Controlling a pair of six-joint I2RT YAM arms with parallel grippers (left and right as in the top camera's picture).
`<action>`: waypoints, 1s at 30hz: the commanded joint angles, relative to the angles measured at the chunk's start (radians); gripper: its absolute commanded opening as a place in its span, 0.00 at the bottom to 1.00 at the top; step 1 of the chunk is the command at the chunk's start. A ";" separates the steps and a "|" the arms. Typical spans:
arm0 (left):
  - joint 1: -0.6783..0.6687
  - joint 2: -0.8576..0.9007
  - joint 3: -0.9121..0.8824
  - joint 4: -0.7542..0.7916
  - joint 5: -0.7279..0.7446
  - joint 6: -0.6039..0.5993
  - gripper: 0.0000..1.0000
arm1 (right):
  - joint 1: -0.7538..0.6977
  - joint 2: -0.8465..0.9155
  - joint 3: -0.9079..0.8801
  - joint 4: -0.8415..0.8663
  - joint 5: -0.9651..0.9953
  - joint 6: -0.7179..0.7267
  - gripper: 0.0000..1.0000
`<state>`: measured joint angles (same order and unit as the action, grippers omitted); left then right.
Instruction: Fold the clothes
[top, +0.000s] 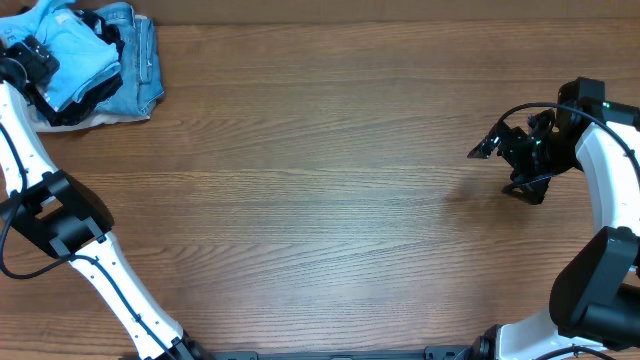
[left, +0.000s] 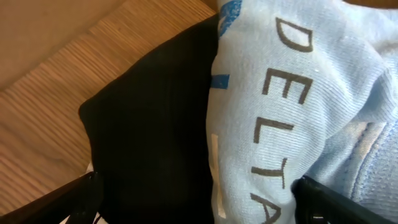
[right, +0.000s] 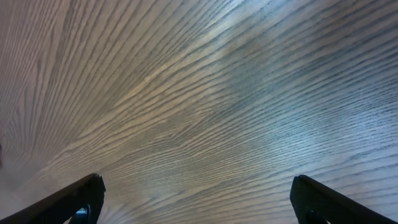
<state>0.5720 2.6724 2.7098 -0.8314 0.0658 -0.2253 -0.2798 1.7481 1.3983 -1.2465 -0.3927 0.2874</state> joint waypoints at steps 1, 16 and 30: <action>-0.010 -0.111 -0.003 -0.013 -0.018 -0.051 1.00 | -0.001 -0.004 -0.005 -0.001 -0.002 -0.005 1.00; -0.047 -0.301 -0.006 0.004 0.124 -0.130 0.04 | -0.001 -0.004 -0.005 0.007 -0.002 -0.034 1.00; -0.182 -0.025 -0.006 0.032 0.027 -0.092 0.04 | -0.001 -0.004 -0.005 -0.006 -0.002 -0.034 1.00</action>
<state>0.4042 2.5809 2.7087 -0.7967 0.1150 -0.3378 -0.2798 1.7481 1.3983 -1.2495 -0.3923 0.2607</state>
